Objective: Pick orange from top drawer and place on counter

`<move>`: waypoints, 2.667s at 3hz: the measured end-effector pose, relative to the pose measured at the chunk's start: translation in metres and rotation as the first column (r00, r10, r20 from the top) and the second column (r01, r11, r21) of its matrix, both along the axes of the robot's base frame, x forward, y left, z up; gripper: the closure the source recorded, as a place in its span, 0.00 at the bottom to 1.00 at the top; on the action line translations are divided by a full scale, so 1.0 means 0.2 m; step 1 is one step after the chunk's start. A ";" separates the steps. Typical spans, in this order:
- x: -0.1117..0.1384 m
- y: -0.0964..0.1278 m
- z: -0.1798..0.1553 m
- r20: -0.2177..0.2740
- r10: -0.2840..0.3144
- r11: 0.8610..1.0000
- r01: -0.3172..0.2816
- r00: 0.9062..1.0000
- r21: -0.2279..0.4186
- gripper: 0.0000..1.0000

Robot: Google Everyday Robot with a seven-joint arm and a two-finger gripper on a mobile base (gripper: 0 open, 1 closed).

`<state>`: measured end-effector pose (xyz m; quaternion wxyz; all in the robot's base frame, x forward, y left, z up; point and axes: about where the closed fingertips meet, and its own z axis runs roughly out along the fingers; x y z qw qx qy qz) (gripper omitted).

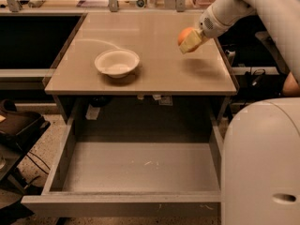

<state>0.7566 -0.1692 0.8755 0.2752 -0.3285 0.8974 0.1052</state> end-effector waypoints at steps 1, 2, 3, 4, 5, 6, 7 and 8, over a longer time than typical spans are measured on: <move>0.00 -0.04 -0.10 -0.057 -0.025 1.000 0.026 0.998 0.010 1.00; -0.05 -0.08 -0.15 -0.127 -0.044 0.999 0.044 0.991 -0.006 1.00; -0.07 -0.09 -0.16 -0.144 -0.045 0.999 0.044 0.989 -0.010 0.87; -0.07 -0.09 -0.16 -0.144 -0.045 0.999 0.044 0.989 -0.010 0.64; -0.07 -0.09 -0.16 -0.144 -0.045 0.999 0.044 0.989 -0.010 0.40; -0.07 -0.09 -0.16 -0.144 -0.045 0.999 0.044 0.989 -0.010 0.17; -0.07 -0.09 -0.16 -0.144 -0.045 0.999 0.044 0.989 -0.010 0.00; -0.07 -0.09 -0.16 -0.144 -0.045 0.999 0.044 0.989 -0.010 0.00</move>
Offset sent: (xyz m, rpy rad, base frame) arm -0.0255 -0.0327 -0.0304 -0.0233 0.2094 -0.0703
